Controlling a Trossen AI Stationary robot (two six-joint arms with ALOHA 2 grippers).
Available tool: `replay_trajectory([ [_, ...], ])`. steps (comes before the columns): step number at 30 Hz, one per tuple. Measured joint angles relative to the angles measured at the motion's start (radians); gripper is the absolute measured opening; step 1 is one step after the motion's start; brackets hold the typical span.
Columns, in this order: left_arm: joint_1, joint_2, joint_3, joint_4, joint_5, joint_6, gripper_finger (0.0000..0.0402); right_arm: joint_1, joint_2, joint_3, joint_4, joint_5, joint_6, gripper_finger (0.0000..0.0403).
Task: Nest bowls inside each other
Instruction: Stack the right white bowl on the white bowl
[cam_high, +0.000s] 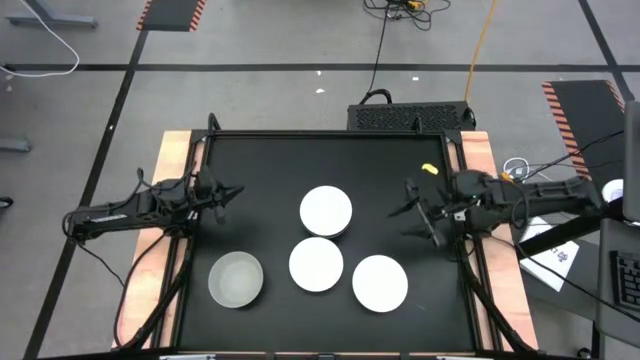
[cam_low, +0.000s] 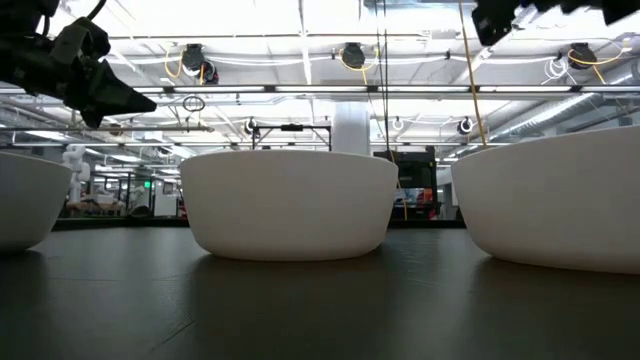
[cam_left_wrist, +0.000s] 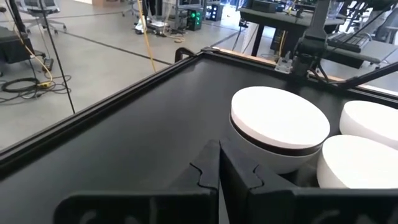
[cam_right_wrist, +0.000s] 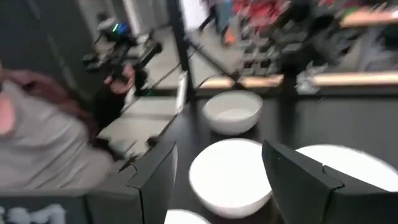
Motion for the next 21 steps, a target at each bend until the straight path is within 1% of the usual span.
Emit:
replay_trajectory([
  [2,0.000,0.000,0.000,0.000,0.003,0.002,0.0003,0.046,0.035,0.035,-0.045,0.012,0.003,0.0228],
  [5,0.000,0.000,0.000,0.006,0.021,0.012,0.0004,0.122,0.071,0.063,-0.048,0.065,0.011,0.0228],
  [11,0.000,0.000,0.000,0.007,0.023,0.013,0.0014,0.245,0.105,0.085,-0.047,0.193,0.035,0.0228],
  [16,0.000,0.000,0.000,0.007,0.027,0.013,0.0003,0.325,0.134,0.086,-0.044,0.297,0.082,0.0228],
  [21,0.000,0.000,0.000,0.007,0.034,0.014,0.0017,0.379,0.191,0.086,-0.053,0.369,0.178,0.0228],
])
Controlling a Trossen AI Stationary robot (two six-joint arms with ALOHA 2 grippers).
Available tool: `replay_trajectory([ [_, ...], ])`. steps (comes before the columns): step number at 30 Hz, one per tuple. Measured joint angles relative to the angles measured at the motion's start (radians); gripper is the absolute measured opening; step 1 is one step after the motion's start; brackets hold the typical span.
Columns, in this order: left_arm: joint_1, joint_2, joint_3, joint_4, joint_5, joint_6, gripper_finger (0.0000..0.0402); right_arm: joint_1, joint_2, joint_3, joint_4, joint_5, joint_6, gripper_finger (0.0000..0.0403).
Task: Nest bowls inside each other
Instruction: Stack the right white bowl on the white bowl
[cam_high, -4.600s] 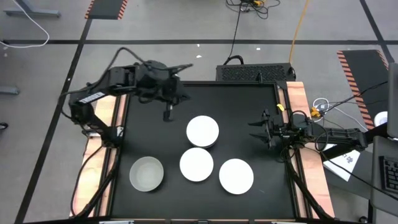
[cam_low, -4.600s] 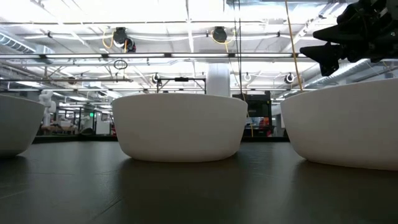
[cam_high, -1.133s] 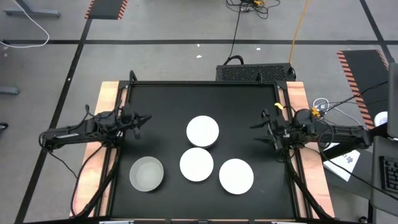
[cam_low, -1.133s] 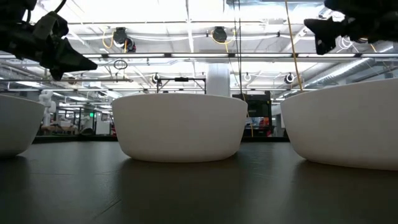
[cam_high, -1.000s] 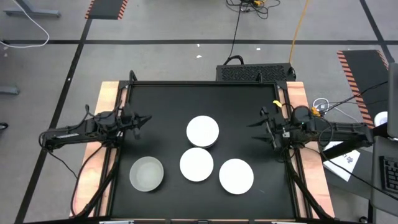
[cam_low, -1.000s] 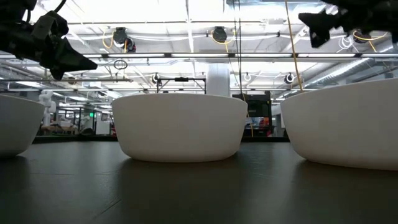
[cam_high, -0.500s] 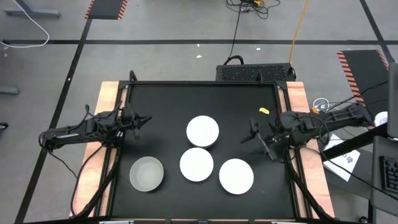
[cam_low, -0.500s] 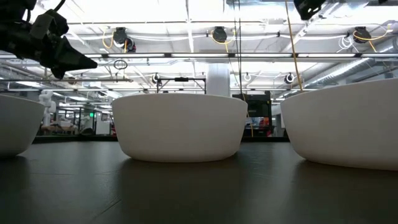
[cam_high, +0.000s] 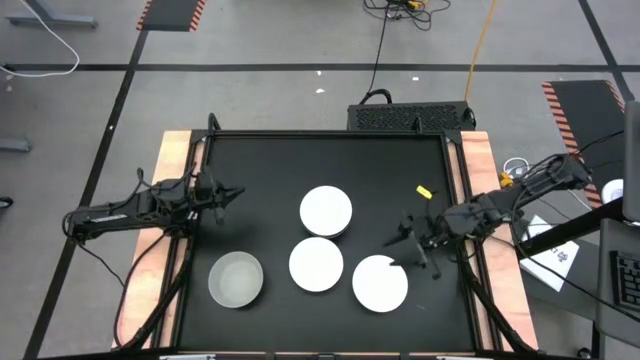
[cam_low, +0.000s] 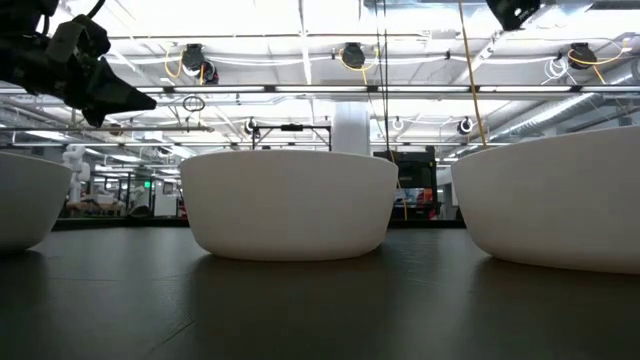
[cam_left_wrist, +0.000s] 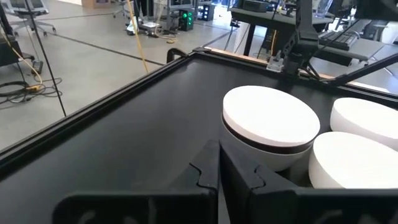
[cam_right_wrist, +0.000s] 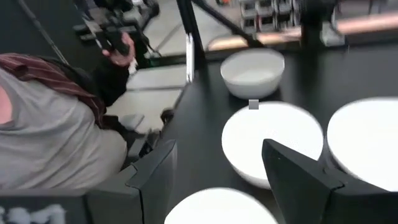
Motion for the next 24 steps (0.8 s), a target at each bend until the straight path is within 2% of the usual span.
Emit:
replay_trajectory([
  [7,0.000,0.000,0.000,0.000,0.017,0.006,0.0006,0.003,0.061,0.000,-0.054,0.007,0.211,0.0228],
  [17,0.000,0.000,0.000,0.012,0.054,0.020,0.0022,-0.046,0.061,0.018,-0.318,-0.004,0.499,0.0228],
  [24,0.000,0.000,0.000,0.024,0.078,0.053,0.0004,-0.062,0.062,0.018,-0.438,-0.066,0.633,0.0228],
])
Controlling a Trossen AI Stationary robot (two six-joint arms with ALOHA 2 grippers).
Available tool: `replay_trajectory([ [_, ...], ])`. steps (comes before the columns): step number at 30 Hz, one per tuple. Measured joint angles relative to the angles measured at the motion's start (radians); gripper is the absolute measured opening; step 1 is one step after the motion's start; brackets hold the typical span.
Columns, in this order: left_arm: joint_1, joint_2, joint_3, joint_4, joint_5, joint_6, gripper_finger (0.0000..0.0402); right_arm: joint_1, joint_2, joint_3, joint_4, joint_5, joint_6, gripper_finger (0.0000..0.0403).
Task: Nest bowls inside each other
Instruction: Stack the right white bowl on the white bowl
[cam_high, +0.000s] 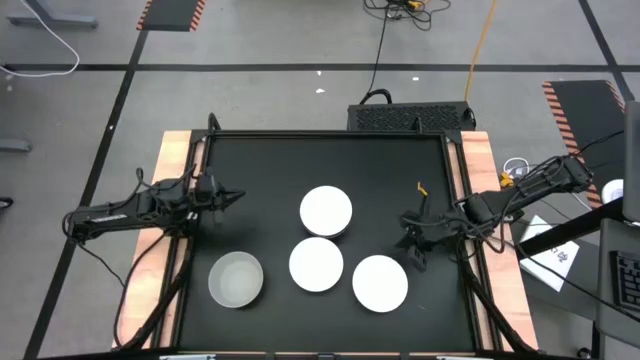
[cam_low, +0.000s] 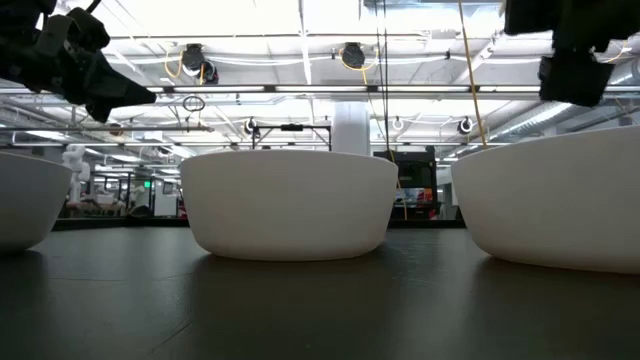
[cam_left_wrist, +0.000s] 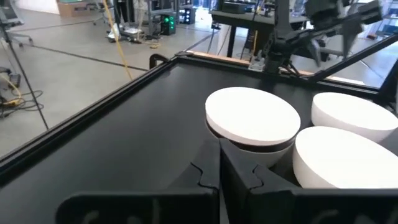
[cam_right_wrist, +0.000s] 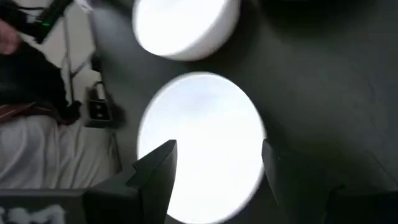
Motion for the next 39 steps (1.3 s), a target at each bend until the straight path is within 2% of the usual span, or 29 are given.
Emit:
replay_trajectory([
  [9,0.000,0.000,0.000,0.018,0.068,0.010,0.0027,-0.012,0.098,0.000,0.024,-0.086,0.073,0.0228],
  [16,0.000,0.000,0.000,0.018,0.075,0.022,0.0012,-0.031,0.215,0.000,0.003,-0.172,0.112,0.0228],
  [22,0.000,0.000,0.000,0.021,0.113,0.029,0.0003,-0.039,0.276,0.000,-0.019,-0.185,0.120,0.0228],
  [32,0.000,0.000,0.000,0.021,0.113,0.034,0.0027,-0.052,0.342,0.000,-0.035,-0.213,0.148,0.0228],
  [39,0.000,0.000,0.000,0.022,0.124,0.051,0.0010,-0.065,0.397,0.000,-0.034,-0.253,0.155,0.0228],
])
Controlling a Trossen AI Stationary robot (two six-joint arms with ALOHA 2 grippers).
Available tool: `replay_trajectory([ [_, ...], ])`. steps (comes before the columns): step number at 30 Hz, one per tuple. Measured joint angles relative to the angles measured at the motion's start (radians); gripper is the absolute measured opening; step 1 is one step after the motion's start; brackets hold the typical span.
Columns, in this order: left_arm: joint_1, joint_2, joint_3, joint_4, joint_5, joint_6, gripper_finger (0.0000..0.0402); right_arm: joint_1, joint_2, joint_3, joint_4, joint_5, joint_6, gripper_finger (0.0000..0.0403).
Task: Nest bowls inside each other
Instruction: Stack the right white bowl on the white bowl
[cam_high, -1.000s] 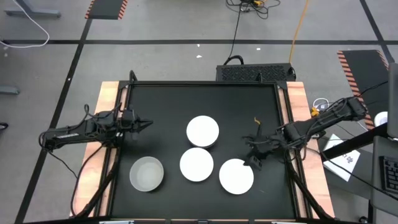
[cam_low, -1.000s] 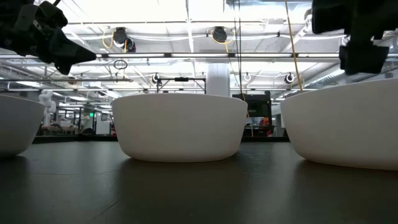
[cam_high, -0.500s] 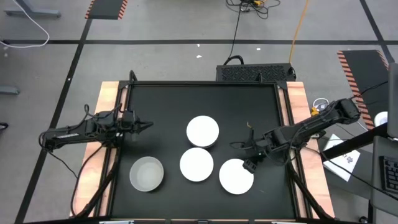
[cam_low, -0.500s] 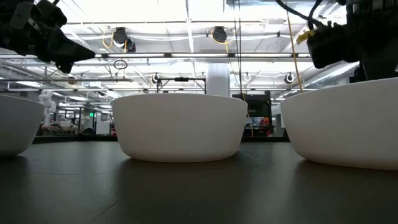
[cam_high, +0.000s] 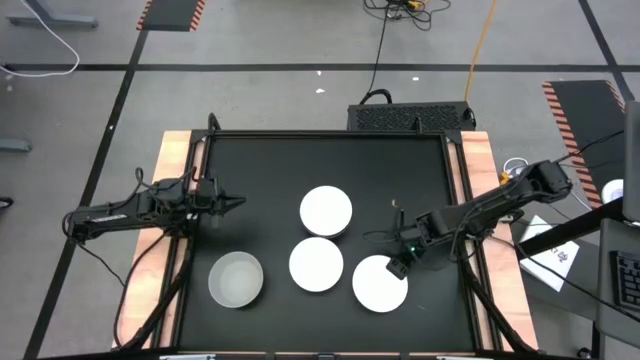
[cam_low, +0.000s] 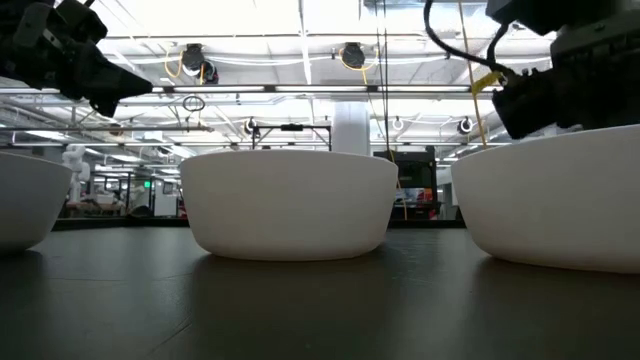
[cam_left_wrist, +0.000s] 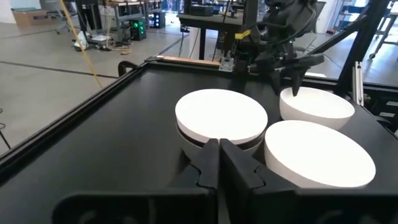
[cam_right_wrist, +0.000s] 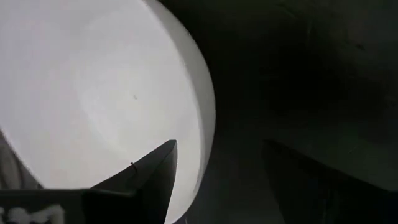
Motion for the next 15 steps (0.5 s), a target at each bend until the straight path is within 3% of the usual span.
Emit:
replay_trajectory([
  [8,0.000,0.000,0.000,0.005,0.026,0.005,0.0007,-0.026,0.024,0.000,0.006,-0.004,-0.026,0.0224],
  [15,0.000,0.001,0.000,0.004,0.026,0.006,0.0022,-0.028,0.024,0.000,0.046,-0.011,-0.050,0.0162],
])
